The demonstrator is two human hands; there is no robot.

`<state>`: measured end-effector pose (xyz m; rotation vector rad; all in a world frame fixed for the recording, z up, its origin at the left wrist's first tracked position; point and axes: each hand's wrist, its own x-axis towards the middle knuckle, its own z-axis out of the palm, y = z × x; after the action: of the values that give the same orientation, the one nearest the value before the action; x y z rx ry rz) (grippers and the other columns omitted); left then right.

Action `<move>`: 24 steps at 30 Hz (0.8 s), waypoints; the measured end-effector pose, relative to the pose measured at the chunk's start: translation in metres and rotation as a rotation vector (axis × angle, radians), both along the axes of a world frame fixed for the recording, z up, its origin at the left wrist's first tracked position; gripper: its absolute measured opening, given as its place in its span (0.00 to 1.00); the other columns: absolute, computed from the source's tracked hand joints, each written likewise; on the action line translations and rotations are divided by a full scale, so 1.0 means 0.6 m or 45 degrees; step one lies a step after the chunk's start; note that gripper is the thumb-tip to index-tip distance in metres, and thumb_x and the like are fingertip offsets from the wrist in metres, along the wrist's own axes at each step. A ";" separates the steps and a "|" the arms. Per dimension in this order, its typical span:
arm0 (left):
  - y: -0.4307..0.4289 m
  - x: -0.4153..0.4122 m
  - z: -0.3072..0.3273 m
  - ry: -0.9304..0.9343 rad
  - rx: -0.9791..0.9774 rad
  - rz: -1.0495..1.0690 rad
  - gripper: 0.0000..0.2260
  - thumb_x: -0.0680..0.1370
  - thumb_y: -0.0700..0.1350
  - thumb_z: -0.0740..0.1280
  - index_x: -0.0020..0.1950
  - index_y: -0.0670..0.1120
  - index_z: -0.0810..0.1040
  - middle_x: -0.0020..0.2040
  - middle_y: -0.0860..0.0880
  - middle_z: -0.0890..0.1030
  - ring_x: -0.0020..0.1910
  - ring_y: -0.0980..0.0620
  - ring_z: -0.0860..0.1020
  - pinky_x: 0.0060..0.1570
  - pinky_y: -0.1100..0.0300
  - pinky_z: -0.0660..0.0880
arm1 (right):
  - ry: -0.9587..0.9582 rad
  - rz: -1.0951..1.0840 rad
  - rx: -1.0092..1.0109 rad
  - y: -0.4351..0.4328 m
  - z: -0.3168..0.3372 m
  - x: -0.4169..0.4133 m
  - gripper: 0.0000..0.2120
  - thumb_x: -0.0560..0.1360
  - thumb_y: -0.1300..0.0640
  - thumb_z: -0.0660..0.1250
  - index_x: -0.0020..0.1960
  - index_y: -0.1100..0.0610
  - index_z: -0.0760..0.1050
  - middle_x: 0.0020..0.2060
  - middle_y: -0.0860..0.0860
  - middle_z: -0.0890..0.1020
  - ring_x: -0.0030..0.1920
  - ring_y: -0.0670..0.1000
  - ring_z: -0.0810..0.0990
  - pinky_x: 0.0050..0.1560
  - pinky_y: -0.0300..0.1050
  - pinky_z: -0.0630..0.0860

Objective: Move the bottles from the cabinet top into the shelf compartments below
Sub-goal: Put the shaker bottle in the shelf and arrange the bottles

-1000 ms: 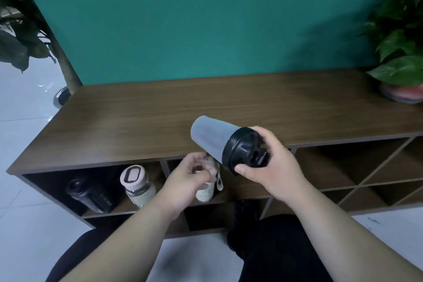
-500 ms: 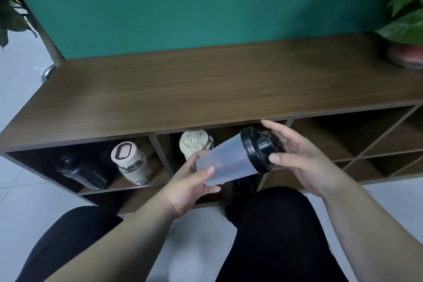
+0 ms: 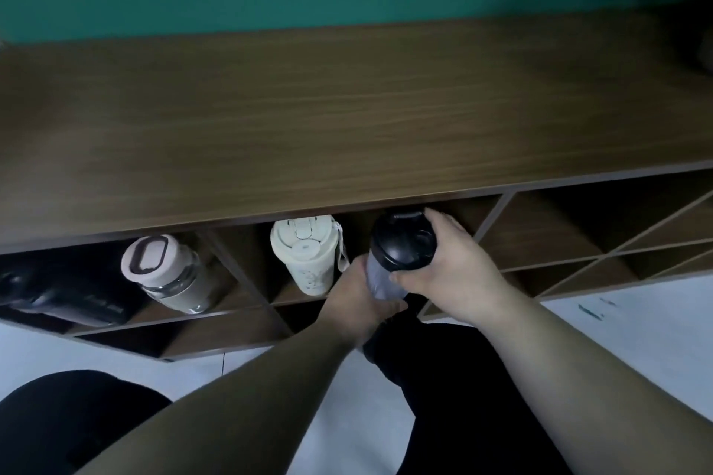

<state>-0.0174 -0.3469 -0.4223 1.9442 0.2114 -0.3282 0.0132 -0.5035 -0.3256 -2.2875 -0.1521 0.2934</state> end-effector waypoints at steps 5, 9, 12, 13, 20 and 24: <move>-0.033 0.047 -0.021 -0.156 0.194 0.083 0.24 0.67 0.48 0.79 0.60 0.52 0.76 0.54 0.54 0.82 0.53 0.57 0.80 0.52 0.61 0.76 | -0.085 0.094 -0.156 -0.018 -0.024 0.038 0.39 0.60 0.46 0.79 0.69 0.49 0.69 0.65 0.43 0.72 0.64 0.47 0.74 0.60 0.46 0.75; -0.049 0.064 -0.048 -0.153 0.436 0.070 0.27 0.67 0.56 0.72 0.65 0.52 0.74 0.57 0.51 0.80 0.57 0.49 0.79 0.59 0.51 0.77 | -0.087 0.075 -0.180 -0.022 -0.044 0.057 0.37 0.60 0.46 0.80 0.66 0.47 0.70 0.61 0.40 0.71 0.62 0.45 0.75 0.57 0.43 0.74; -0.047 0.070 -0.063 -0.124 0.459 0.096 0.35 0.67 0.52 0.76 0.72 0.48 0.69 0.61 0.46 0.80 0.61 0.43 0.78 0.62 0.47 0.75 | -0.079 0.070 -0.177 -0.019 -0.056 0.070 0.36 0.59 0.46 0.81 0.65 0.45 0.71 0.60 0.39 0.72 0.61 0.45 0.75 0.56 0.44 0.75; -0.045 0.073 -0.065 -0.119 0.438 0.107 0.36 0.68 0.50 0.77 0.73 0.48 0.69 0.61 0.45 0.81 0.61 0.42 0.78 0.61 0.48 0.75 | -0.083 0.070 -0.182 -0.017 -0.059 0.072 0.37 0.59 0.46 0.80 0.65 0.45 0.70 0.61 0.39 0.72 0.62 0.45 0.76 0.56 0.46 0.76; -0.032 0.095 -0.100 -0.019 0.419 0.055 0.30 0.70 0.56 0.74 0.70 0.55 0.68 0.61 0.50 0.82 0.59 0.45 0.81 0.57 0.51 0.78 | -0.050 0.026 -0.246 -0.006 -0.084 0.079 0.44 0.58 0.42 0.81 0.69 0.42 0.64 0.65 0.40 0.70 0.65 0.46 0.74 0.56 0.50 0.77; -0.030 0.097 -0.116 0.001 0.436 0.037 0.29 0.71 0.57 0.72 0.70 0.58 0.67 0.58 0.52 0.82 0.58 0.46 0.82 0.52 0.56 0.76 | -0.050 0.037 -0.292 -0.002 -0.095 0.082 0.44 0.59 0.41 0.81 0.69 0.44 0.65 0.65 0.41 0.70 0.65 0.47 0.74 0.54 0.45 0.74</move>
<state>0.0408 -0.3651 -0.4918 2.2761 0.3124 -0.2877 0.0624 -0.5048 -0.3824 -2.5208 -0.1796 0.2938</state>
